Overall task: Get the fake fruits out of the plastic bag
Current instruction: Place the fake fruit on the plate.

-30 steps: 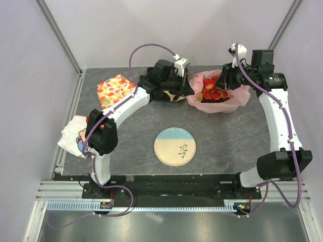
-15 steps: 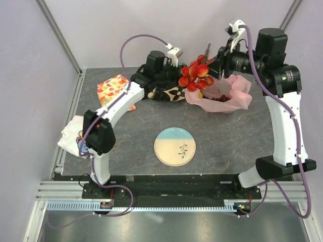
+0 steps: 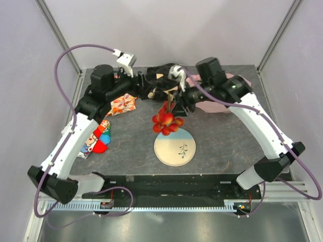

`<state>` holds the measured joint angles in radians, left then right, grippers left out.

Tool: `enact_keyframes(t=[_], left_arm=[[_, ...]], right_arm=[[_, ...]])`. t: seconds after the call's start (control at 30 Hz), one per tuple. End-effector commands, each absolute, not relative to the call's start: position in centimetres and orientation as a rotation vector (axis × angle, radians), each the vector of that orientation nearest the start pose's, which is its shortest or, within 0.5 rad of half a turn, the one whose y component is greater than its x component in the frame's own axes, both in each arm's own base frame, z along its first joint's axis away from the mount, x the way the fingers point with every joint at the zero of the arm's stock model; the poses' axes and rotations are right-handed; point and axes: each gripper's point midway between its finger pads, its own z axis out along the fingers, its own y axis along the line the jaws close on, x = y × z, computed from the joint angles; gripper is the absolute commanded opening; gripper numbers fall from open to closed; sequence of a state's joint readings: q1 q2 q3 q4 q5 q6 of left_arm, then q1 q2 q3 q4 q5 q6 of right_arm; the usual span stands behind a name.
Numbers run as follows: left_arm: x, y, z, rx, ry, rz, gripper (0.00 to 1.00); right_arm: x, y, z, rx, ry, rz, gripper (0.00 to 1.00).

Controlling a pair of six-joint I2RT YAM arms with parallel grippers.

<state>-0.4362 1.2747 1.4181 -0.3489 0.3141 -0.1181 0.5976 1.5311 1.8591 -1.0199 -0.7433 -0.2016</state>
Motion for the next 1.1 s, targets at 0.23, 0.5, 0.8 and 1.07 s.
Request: enact_keyframes(t=[0.23, 0.5, 0.8, 1.07], left_arm=[[31.1, -16.0, 37.2, 0.479, 1.691, -0.601, 0.74], [30.3, -15.3, 36.3, 0.478, 1.693, -0.584, 0.74], [30.1, -15.4, 35.1, 0.477, 1.719, -0.603, 0.74], [30.4, -15.7, 34.2, 0.473, 1.737, -0.624, 0.74]], right_arm=[[21.2, 31.4, 23.7, -1.320, 2.203, 1.105, 0.03], [21.2, 32.1, 17.5, -1.269, 2.412, 1.130, 0.04], [19.8, 31.7, 15.9, -1.226, 2.554, 1.168, 0.04], [21.4, 31.3, 13.0, -1.163, 2.613, 1.024, 0.09]])
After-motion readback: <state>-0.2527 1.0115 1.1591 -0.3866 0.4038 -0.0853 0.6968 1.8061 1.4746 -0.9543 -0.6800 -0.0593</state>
